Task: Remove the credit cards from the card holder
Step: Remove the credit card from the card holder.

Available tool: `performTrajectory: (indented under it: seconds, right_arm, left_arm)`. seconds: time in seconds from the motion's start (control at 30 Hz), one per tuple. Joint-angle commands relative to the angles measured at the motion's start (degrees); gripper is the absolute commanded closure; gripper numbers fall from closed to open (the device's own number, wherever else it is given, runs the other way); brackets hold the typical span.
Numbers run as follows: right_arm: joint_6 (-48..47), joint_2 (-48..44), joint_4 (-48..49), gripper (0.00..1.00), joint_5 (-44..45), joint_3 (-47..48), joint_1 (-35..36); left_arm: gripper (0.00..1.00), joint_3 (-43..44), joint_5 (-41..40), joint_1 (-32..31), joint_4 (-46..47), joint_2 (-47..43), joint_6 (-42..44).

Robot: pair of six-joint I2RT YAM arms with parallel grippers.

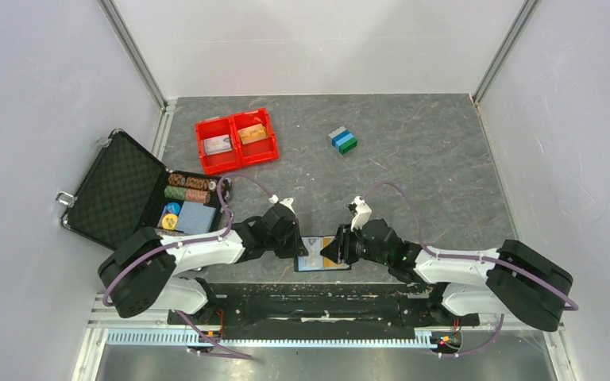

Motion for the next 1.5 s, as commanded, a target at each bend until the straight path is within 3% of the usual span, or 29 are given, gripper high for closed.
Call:
performTrajectory:
  seconds: [0.0,0.33,0.6,1.03,1.47]
  right_arm:
    - [2.2,3.4,7.0,0.63,-2.5,-0.4,-0.4]
    - [2.7,8.2,7.1,0.63,-0.7,-0.4,-0.4]
    - [2.0,8.8,5.9,0.63,-0.1,0.6,-0.4]
    - [1.6,10.7,4.2,0.57,0.5,2.6,-0.4]
    - [3.7,14.2,8.0,0.52,-0.8,2.0,-0.4]
  left_arm:
    - [0.92,-2.2,-1.2,-0.2,2.1,-0.5,1.5]
    - [0.91,-3.6,-1.3,-0.1,2.5,-1.7,1.1]
    - [0.83,-2.3,-3.6,-0.2,-0.8,-5.7,1.7]
    - [0.96,-2.3,-3.8,-0.2,-1.3,-1.7,2.4]
    - [0.97,-3.5,-2.3,-0.2,-0.1,-1.4,1.7]
